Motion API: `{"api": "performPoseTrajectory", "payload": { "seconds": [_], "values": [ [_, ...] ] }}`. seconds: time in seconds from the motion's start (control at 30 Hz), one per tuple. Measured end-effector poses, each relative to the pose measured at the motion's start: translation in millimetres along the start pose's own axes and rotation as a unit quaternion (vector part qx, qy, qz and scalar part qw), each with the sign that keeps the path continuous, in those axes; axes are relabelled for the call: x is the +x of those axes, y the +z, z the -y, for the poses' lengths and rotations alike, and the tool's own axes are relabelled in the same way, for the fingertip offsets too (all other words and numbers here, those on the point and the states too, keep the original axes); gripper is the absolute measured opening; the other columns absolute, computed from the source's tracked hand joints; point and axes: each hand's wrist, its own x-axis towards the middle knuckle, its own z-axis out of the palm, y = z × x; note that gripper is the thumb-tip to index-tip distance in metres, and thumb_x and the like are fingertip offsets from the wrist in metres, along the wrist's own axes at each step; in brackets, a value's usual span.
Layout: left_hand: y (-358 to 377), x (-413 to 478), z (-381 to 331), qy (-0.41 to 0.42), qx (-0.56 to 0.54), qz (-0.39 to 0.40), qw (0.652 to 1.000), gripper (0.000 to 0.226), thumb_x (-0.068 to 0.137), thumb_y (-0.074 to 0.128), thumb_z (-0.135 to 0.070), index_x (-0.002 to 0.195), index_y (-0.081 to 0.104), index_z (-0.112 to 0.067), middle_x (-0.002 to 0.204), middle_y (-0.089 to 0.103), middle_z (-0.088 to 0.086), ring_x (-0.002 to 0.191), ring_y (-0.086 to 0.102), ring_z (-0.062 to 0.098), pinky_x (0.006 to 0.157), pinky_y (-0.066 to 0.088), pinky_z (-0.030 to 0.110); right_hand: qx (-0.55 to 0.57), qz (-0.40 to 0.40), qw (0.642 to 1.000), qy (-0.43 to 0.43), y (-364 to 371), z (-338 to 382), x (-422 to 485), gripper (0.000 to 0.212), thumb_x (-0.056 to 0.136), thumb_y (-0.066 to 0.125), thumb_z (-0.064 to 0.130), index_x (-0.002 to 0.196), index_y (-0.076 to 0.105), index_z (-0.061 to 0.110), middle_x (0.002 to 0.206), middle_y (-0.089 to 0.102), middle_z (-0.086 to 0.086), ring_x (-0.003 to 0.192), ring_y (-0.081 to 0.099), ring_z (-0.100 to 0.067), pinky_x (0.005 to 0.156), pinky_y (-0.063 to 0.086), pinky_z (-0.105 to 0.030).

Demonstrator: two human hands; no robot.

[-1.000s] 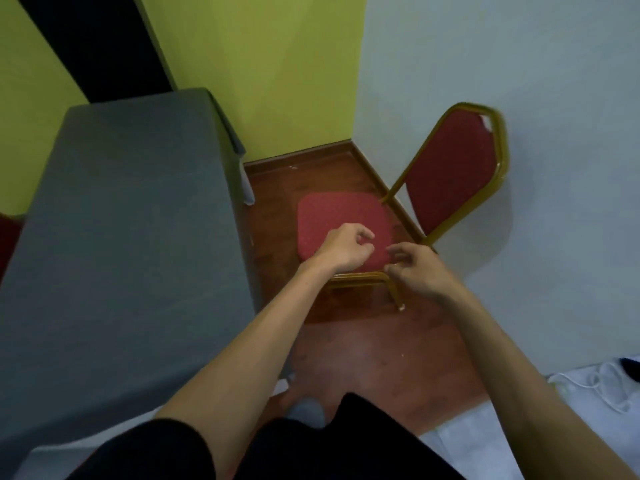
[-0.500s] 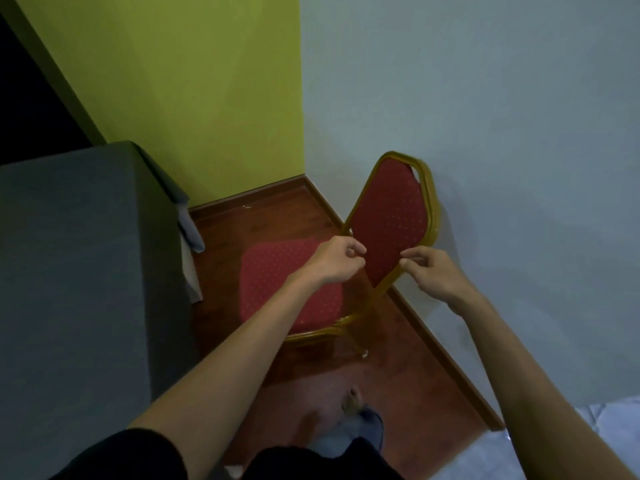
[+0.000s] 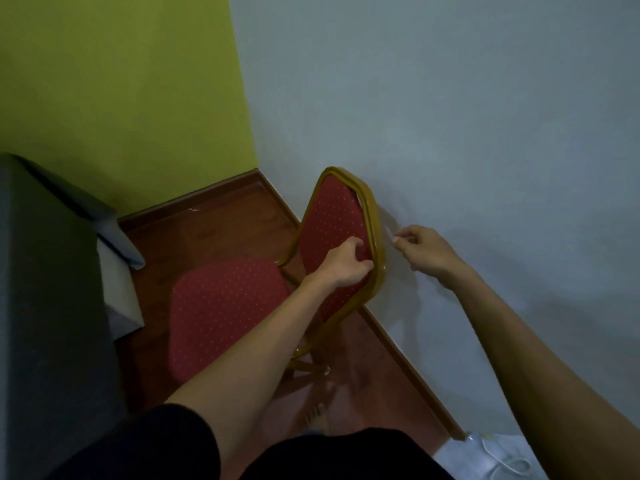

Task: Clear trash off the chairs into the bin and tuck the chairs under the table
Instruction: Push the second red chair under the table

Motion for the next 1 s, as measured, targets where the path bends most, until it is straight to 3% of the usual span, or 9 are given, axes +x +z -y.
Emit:
{"api": "performPoseTrajectory", "payload": {
  "seconds": [0.13, 0.2, 0.3, 0.37, 0.47, 0.57, 0.67, 0.83, 1.0],
  "values": [
    [4.1, 16.0, 15.6, -0.038, -0.006, -0.001, 0.999, 0.062, 0.094, 0.063, -0.034, 0.150, 0.041, -0.019, 0.147, 0.053, 0.012, 0.133, 0.052, 0.031, 0.106, 0.045, 0.035, -0.002, 0.028, 1.000, 0.013, 8.0, 4.7, 33.6, 0.050, 0.101, 0.055, 0.043, 0.139, 0.056, 0.011, 0.142, 0.056, -0.011, 0.123, 0.058, -0.031, 0.101, 0.053, -0.052],
    [5.6, 21.7, 25.1, -0.053, -0.008, -0.006, 0.999, 0.063, 0.094, 0.064, -0.037, 0.149, 0.041, -0.018, 0.146, 0.054, 0.012, 0.132, 0.053, 0.030, 0.107, 0.046, 0.037, -0.004, 0.050, 0.999, 0.019, 9.7, 9.2, 46.0, 0.052, 0.102, 0.054, 0.044, 0.140, 0.054, 0.008, 0.131, 0.058, -0.011, 0.118, 0.060, -0.031, 0.097, 0.055, -0.050],
    [11.5, 28.6, 28.4, -0.047, -0.004, -0.021, 0.999, 0.070, 0.092, 0.064, -0.048, 0.149, 0.041, -0.015, 0.147, 0.054, 0.010, 0.135, 0.051, 0.030, 0.108, 0.044, 0.036, 0.021, 0.087, 0.996, 0.009, 13.0, 22.6, 63.4, 0.033, 0.102, 0.054, 0.039, 0.118, 0.064, 0.011, 0.106, 0.069, -0.007, 0.111, 0.067, -0.032, 0.087, 0.057, -0.042],
    [19.2, 35.8, 24.3, -0.038, -0.006, -0.029, 0.999, 0.078, 0.088, 0.066, -0.053, 0.150, 0.038, -0.013, 0.150, 0.052, 0.009, 0.137, 0.050, 0.030, 0.109, 0.043, 0.037, 0.031, 0.111, 0.993, 0.005, 18.3, 29.2, 79.2, 0.033, 0.100, 0.055, 0.042, 0.119, 0.064, 0.017, 0.111, 0.074, -0.009, 0.104, 0.071, -0.031, 0.086, 0.060, -0.045],
    [35.6, 50.7, 14.0, -0.044, -0.021, -0.031, 0.998, 0.100, 0.081, 0.069, -0.059, 0.158, 0.022, -0.014, 0.158, 0.040, 0.008, 0.144, 0.040, 0.031, 0.114, 0.039, 0.041, 0.039, 0.138, 0.990, 0.013, 23.5, 38.6, 102.2, 0.041, 0.099, 0.058, 0.041, 0.132, 0.058, 0.017, 0.117, 0.069, -0.010, 0.105, 0.068, -0.033, 0.085, 0.059, -0.053],
    [50.9, 63.1, 3.0, -0.090, -0.048, 0.018, 0.995, 0.124, 0.076, 0.071, -0.064, 0.160, -0.010, -0.021, 0.169, 0.006, 0.010, 0.154, 0.015, 0.035, 0.122, 0.025, 0.047, 0.103, 0.141, 0.983, 0.054, 27.5, 43.6, 124.6, 0.033, 0.097, 0.064, 0.034, 0.127, 0.059, 0.021, 0.117, 0.070, -0.009, 0.105, 0.066, -0.031, 0.087, 0.054, -0.049],
    [63.0, 76.5, 0.1, -0.155, -0.071, 0.023, 0.985, 0.130, 0.081, 0.072, -0.055, 0.154, -0.028, -0.017, 0.168, -0.016, 0.015, 0.155, -0.001, 0.040, 0.124, 0.016, 0.049, 0.156, 0.155, 0.973, 0.077, 34.4, 44.5, 152.5, 0.032, 0.090, 0.072, 0.027, 0.120, 0.061, 0.022, 0.112, 0.073, -0.008, 0.101, 0.072, -0.030, 0.095, 0.057, -0.053],
    [69.7, 96.7, -16.4, -0.207, -0.111, -0.035, 0.971, 0.124, 0.082, 0.073, -0.035, 0.155, -0.025, -0.012, 0.167, -0.014, 0.017, 0.153, -0.003, 0.046, 0.123, 0.017, 0.052, 0.153, 0.211, 0.960, 0.099, 41.1, 52.0, 183.9, 0.035, 0.089, 0.068, 0.001, 0.124, 0.063, 0.005, 0.106, 0.073, -0.016, 0.092, 0.072, -0.031, 0.080, 0.062, -0.046],
    [60.0, 113.3, -18.8, -0.224, -0.166, -0.082, 0.957, 0.117, 0.084, 0.069, -0.024, 0.156, -0.023, -0.015, 0.168, -0.017, 0.014, 0.154, -0.010, 0.043, 0.122, 0.012, 0.050, 0.138, 0.256, 0.952, 0.091, 46.0, 71.0, 210.8, 0.036, 0.088, 0.067, -0.007, 0.123, 0.064, -0.001, 0.105, 0.073, -0.019, 0.096, 0.072, -0.034, 0.091, 0.059, -0.052]
  ]
}}
